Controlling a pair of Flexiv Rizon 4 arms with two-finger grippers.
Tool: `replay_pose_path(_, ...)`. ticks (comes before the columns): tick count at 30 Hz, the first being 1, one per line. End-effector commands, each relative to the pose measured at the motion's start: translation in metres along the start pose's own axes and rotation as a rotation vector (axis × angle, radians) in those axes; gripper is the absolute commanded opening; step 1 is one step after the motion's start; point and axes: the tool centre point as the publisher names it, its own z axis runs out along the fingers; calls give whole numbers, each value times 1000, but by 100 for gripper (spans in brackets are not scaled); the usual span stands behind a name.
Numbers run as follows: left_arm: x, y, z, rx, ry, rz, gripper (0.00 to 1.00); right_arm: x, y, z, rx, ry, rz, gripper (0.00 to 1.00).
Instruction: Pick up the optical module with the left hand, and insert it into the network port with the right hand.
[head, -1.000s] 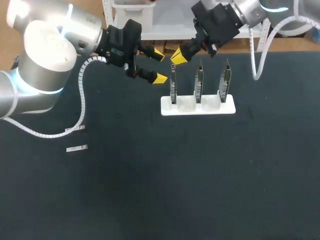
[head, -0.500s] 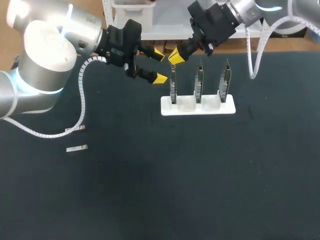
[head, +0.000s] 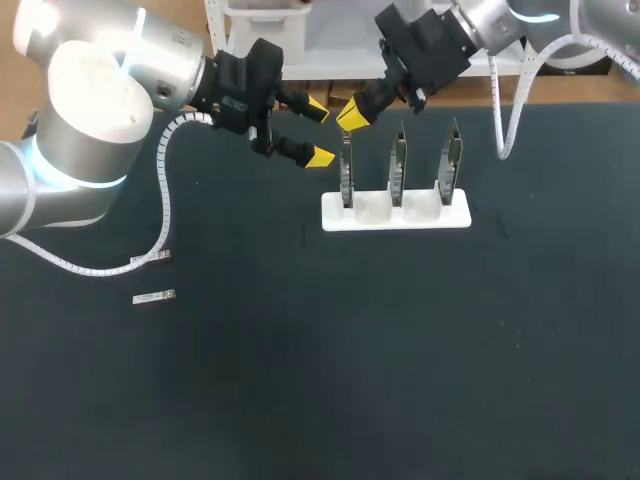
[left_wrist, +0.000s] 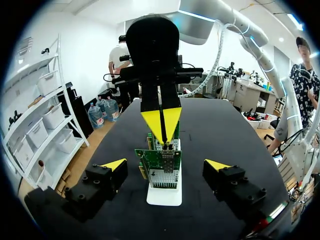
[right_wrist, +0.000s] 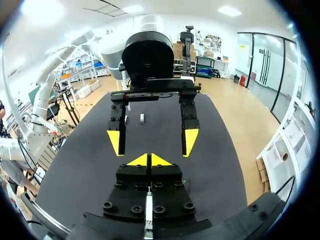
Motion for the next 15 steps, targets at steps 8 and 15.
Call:
replay_pose_path(8, -1, 2, 1, 4, 6, -2, 100, 3, -2, 4, -18, -3, 10, 0)
replay_pose_path(15, -1, 2, 1, 4, 6, -2, 100, 5, -1, 7, -28, -3, 16, 0)
